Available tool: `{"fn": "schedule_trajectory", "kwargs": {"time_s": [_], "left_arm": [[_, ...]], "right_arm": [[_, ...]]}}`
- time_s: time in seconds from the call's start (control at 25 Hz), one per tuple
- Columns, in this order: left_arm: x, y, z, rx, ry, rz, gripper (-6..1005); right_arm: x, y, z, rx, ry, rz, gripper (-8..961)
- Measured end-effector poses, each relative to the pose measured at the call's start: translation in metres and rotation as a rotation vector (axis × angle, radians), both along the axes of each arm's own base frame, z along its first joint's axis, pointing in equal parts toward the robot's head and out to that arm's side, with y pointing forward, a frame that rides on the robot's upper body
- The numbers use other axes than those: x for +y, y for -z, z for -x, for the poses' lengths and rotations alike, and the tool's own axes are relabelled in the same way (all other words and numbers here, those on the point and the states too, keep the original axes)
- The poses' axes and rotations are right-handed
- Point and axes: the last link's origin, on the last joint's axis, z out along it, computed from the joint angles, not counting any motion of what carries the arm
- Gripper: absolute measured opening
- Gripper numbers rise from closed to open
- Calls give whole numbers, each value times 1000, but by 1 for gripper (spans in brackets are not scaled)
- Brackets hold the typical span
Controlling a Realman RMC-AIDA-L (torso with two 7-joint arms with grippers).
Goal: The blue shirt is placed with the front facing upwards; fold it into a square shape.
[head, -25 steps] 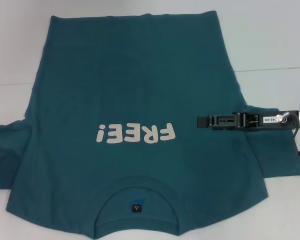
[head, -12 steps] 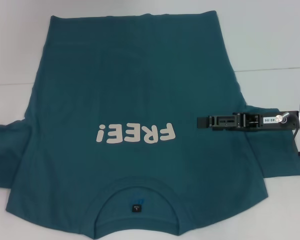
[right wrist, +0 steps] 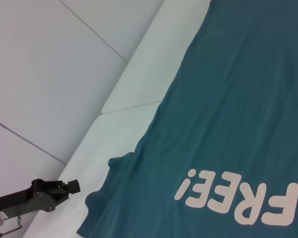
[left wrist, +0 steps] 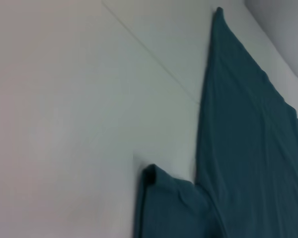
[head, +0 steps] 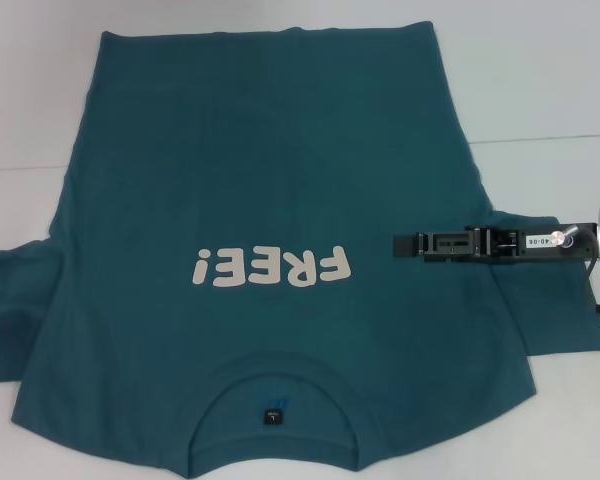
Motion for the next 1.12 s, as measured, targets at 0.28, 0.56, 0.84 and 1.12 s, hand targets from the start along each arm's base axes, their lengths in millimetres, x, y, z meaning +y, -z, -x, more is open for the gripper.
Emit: {"fn": "schedule_trajectory", "kwargs": {"time_s": [0.28,0.56,0.84,1.12], "left_arm": [[-7,-3,3,5,2,0,111],[-19,-5,3,-84,-41,8,222],[-31,-20,-34,-281,198,-22,614],[-42,-35,-43,-427,311,-184,747]], "right_arm": [[0,-1,0,0,0,0,920],[0,-1,0,-1,1,0,919],[0,-1,0,-1,2,-1,919],[1,0,-1,-7,6,-7,919]]}}
